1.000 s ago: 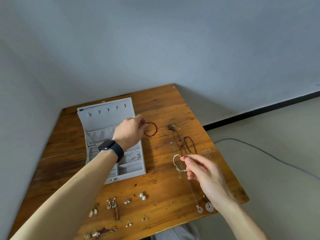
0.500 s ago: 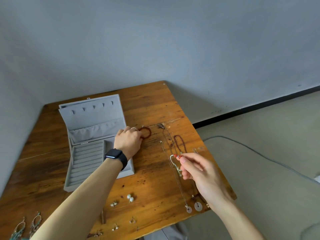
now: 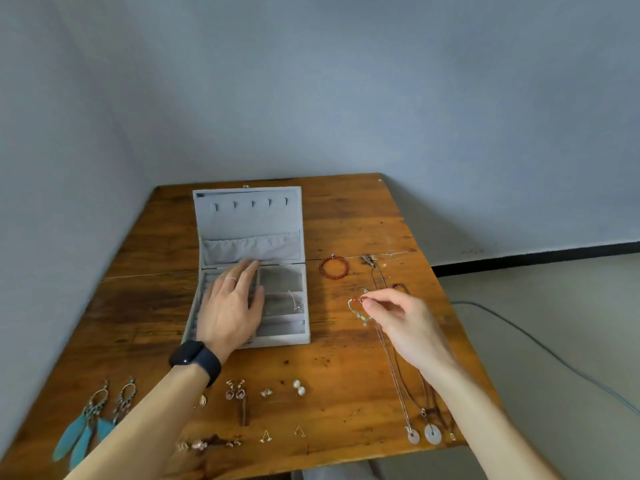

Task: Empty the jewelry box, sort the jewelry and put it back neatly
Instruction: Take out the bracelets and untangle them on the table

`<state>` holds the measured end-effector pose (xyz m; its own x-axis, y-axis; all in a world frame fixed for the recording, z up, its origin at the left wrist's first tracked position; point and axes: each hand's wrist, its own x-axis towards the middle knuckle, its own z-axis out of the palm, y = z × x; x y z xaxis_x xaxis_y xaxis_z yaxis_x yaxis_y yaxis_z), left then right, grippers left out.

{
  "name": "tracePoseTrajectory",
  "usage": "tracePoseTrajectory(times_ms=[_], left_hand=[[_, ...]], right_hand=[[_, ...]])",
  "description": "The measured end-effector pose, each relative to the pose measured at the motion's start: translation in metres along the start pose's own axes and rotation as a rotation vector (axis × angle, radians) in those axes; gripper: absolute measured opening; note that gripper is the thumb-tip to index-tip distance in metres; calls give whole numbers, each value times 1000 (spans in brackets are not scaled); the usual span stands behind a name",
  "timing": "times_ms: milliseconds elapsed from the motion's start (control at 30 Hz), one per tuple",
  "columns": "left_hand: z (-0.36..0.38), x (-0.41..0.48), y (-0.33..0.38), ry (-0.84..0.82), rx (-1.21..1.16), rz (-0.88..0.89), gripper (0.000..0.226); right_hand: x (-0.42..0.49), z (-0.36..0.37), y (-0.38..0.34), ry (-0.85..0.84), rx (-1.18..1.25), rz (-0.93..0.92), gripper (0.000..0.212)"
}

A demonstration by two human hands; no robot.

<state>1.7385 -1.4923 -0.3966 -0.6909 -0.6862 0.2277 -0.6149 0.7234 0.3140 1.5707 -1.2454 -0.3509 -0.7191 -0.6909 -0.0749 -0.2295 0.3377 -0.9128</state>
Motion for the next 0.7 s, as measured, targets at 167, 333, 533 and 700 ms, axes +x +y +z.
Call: tracePoseTrajectory(times_ms=[167, 333, 533, 700], left_hand=[[-3, -14, -18, -53, -16, -104, 53], [-4, -14, -12, -55, 17, -113, 51], [-3, -14, -15, -86, 44, -118, 53], [3, -11, -20, -147, 68, -117, 57]], right_hand=[[40, 27, -9, -12, -95, -54, 12], [74, 52, 1, -1, -304, -45, 17], [90, 54, 20, 126, -675, -43, 19], [91, 57, 21, 175, -821, -141, 16]])
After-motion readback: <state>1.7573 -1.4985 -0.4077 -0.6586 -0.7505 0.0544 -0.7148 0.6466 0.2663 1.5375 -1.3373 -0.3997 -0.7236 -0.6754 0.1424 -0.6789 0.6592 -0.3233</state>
